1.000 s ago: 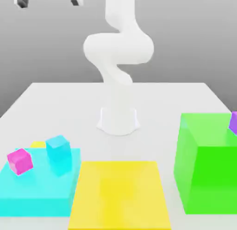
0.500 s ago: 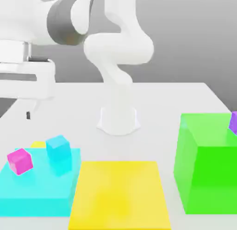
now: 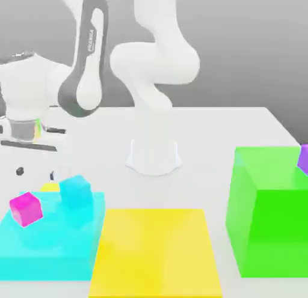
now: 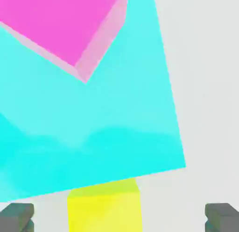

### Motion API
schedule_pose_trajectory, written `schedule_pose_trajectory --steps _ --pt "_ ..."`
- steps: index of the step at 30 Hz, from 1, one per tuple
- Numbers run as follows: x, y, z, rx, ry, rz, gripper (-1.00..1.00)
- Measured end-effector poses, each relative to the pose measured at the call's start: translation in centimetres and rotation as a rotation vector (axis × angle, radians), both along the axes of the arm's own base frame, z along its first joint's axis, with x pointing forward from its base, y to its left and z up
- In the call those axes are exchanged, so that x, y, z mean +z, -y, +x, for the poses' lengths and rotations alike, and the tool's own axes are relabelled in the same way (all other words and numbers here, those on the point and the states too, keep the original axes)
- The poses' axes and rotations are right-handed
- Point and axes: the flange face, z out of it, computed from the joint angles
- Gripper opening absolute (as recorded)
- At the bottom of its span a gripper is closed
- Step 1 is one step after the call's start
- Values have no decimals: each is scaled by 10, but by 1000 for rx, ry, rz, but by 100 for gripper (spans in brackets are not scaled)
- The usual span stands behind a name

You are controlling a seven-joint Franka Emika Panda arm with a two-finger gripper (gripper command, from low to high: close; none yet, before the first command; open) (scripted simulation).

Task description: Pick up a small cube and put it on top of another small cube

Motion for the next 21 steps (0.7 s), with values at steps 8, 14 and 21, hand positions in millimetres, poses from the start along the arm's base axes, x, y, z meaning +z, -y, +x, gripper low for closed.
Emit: schedule_pose_trajectory --steps 8,14,21 --pt "3 10 3 33 12 -25 0" --pt "-1 17 6 38 15 -44 0" --pt "-18 19 6 42 10 -47 0"
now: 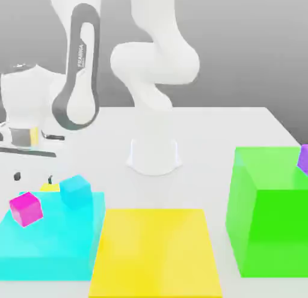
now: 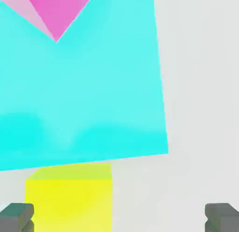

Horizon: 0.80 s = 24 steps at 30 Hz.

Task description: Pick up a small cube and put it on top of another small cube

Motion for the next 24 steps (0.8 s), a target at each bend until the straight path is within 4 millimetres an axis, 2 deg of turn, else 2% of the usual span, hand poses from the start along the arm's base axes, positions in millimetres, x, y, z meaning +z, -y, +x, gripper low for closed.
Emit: schedule_pose_trajectory --steps 12,13,19,24 --pt "-49 -19 -9 -9 -13 48 0" --pt "-53 -21 -10 -11 -14 54 -100" --pt "-55 -22 -10 -12 -14 59 -100" --pt "-38 -12 -6 -5 -12 35 -100"
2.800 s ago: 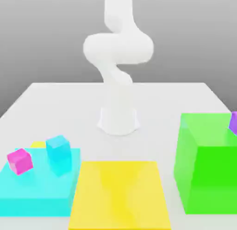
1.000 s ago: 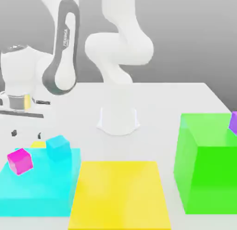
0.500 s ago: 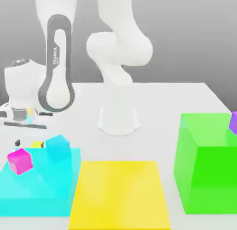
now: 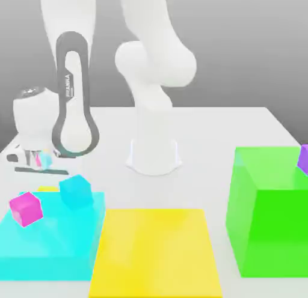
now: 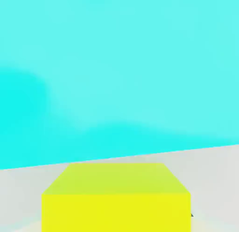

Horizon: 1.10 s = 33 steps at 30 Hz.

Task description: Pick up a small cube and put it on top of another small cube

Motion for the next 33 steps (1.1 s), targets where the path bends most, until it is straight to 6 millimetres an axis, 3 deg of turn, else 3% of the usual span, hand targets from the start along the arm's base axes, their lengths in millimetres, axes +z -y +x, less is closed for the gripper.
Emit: schedule_pose_trajectory --steps 15,22,29,33 --pt "52 12 6 0 15 -33 -100" --pt "59 5 3 -4 13 -14 -100" --pt "53 -9 -2 -5 -1 21 -100" --pt "67 -4 19 15 -10 21 -100"
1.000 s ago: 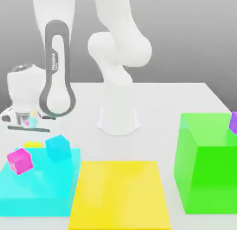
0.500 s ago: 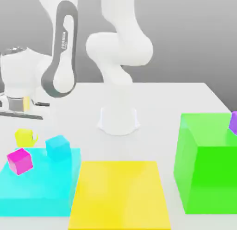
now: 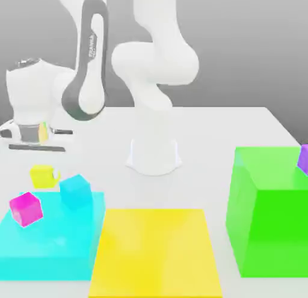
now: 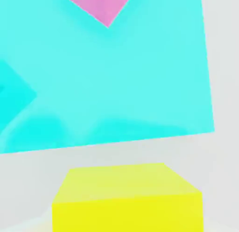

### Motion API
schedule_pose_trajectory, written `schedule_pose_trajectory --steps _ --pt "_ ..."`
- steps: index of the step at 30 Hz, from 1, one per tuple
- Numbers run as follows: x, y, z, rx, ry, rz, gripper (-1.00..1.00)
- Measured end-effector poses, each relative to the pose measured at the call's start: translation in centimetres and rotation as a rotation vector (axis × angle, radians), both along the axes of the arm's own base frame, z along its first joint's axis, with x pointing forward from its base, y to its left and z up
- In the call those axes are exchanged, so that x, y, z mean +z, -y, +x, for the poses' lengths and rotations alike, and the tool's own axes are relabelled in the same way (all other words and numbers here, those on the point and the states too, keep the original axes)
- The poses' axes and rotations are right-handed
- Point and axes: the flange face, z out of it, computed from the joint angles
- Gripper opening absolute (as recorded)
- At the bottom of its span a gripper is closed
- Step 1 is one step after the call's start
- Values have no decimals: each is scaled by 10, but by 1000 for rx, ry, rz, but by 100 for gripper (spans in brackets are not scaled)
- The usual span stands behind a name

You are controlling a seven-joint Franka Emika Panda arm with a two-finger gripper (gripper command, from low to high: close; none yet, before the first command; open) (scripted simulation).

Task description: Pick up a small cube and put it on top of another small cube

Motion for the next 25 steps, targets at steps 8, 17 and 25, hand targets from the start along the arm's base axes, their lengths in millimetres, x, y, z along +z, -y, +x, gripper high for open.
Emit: schedule_pose_trajectory --steps 8,17,25 --pt "44 9 53 40 -4 -4 -100" --pt "96 -2 111 93 8 8 -100" --pt "42 -5 115 102 8 8 100"
